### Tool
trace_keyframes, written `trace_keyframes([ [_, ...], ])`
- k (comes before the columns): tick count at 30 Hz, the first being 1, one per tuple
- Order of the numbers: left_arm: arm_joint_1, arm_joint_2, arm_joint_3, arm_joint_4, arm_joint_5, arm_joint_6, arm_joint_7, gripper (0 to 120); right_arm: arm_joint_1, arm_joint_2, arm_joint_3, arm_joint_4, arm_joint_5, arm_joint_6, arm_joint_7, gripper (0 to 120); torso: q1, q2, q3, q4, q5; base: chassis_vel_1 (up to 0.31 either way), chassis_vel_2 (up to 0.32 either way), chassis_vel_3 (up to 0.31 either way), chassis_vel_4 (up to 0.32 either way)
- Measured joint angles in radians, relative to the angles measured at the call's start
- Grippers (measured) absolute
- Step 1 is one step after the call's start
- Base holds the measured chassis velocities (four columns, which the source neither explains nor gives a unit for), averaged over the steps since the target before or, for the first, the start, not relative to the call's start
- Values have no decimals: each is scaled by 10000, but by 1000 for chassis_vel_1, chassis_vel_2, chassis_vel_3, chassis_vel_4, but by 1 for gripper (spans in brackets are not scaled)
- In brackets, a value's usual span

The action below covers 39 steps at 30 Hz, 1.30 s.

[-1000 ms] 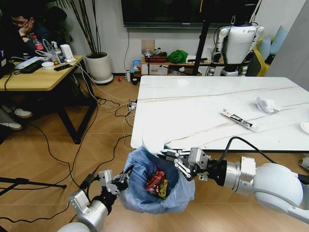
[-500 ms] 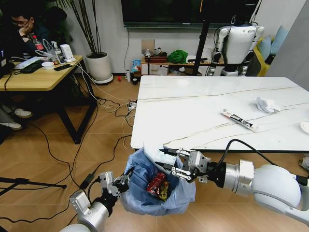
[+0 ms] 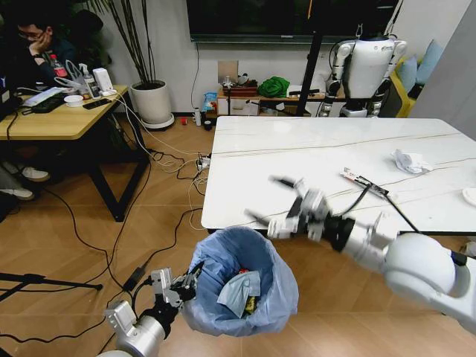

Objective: Pick up the trash bin and place the trash from the table into it.

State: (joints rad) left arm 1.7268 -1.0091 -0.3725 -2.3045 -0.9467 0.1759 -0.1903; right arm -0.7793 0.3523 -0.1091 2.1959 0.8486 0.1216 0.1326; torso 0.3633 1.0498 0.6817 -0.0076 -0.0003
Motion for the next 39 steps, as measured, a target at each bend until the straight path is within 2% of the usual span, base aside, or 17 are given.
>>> trace_keyframes([
  [1, 0, 0, 0, 0, 0, 0, 0, 0, 0, 0, 0, 0, 0, 0, 0, 100, 0, 0, 0, 0, 0, 0, 0, 0, 0],
  [2, 47, 20, -86, -21, 0, -14, 0, 0, -168, 361, 286, -609, 33, 90, 343, 100, 0, -1, 1, 0, 9, 0, 0, 0, 0],
  [5, 140, 37, -257, -64, 0, -31, 0, 0, -414, 1059, 1072, -1754, 234, 225, 525, 100, 1, 0, 1, 1, 6, 0, 0, 0, 0],
  [10, 143, 12, -356, -96, 3, -50, 0, 0, -594, 1443, 1716, -2375, 443, 223, 530, 100, 1, 0, 1, 1, 2, 0, 0, 0, 0],
  [13, 98, -15, -499, -92, 12, -56, -1, 0, -1323, 1762, 2823, -2672, 506, 32, 620, 100, 1, -1, 0, 0, 4, 0, 0, 0, 0],
  [14, 98, -15, -499, -92, 12, -56, -1, 0, -1323, 1762, 2823, -2672, 506, 32, 620, 100, 1, -1, 0, 0, 4, 0, 0, 0, 0],
  [17, 87, -36, -630, -93, 21, -58, -1, 0, -2573, 2066, 4587, -2777, 444, -105, 563, 100, 1, 0, 0, -2, 2, 0, 0, 0, 0],
  [18, 87, -36, -630, -93, 21, -58, -1, 0, -2573, 2066, 4587, -2777, 444, -105, 563, 100, 1, 0, 0, -2, 2, 0, 0, 0, 0],
  [20, 143, -41, -695, -112, 38, -63, 11, 0, -3530, 2425, 5678, -2666, 337, -191, 418, 100, 1, 0, -1, -1, 2, 0, 0, 0, 0],
  [21, 143, -41, -695, -112, 38, -63, 11, 0, -3530, 2425, 5678, -2666, 337, -191, 418, 100, 1, 0, -1, -1, 2, 0, 0, 0, 0],
  [23, 219, -41, -722, -167, 84, -65, 42, 0, -4380, 2772, 6533, -2589, 50, -174, 212, 100, 1, 0, 0, 1, 7, 0, 0, 0, 0],
  [24, 293, -45, -736, -213, 163, -67, 72, 0, -5281, 3203, 7415, -2506, -267, -87, -107, 100, 0, 0, -1, -2, 6, 0, 0, 0, 0],
  [26, 307, -47, -744, -214, 193, -69, 81, 0, -5519, 3354, 7677, -2488, -343, -54, -227, 100, 0, 1, -1, -2, 1, 0, 0, 0, 0],
  [28, 378, -51, -773, -217, 295, -81, 138, 0, -6349, 4036, 8700, -2378, -672, 54, -661, 100, -2, 0, -1, -2, 5, 0, 0, 0, 0],
  [33, 458, -71, -857, -183, 466, -129, 248, 0, -7141, 4751, 9643, -2087, -1015, 124, -1021, 100, -2, 0, -1, -1, 1, 0, 0, 0, 0],
  [39, 1117, -308, -999, -229, 888, -267, 499, 0, -8515, 5825, 10589, -1439, -1819, 322, -1595, 100, -2, 1, -2, 3, 1, 0, 0, 0, 0],
])
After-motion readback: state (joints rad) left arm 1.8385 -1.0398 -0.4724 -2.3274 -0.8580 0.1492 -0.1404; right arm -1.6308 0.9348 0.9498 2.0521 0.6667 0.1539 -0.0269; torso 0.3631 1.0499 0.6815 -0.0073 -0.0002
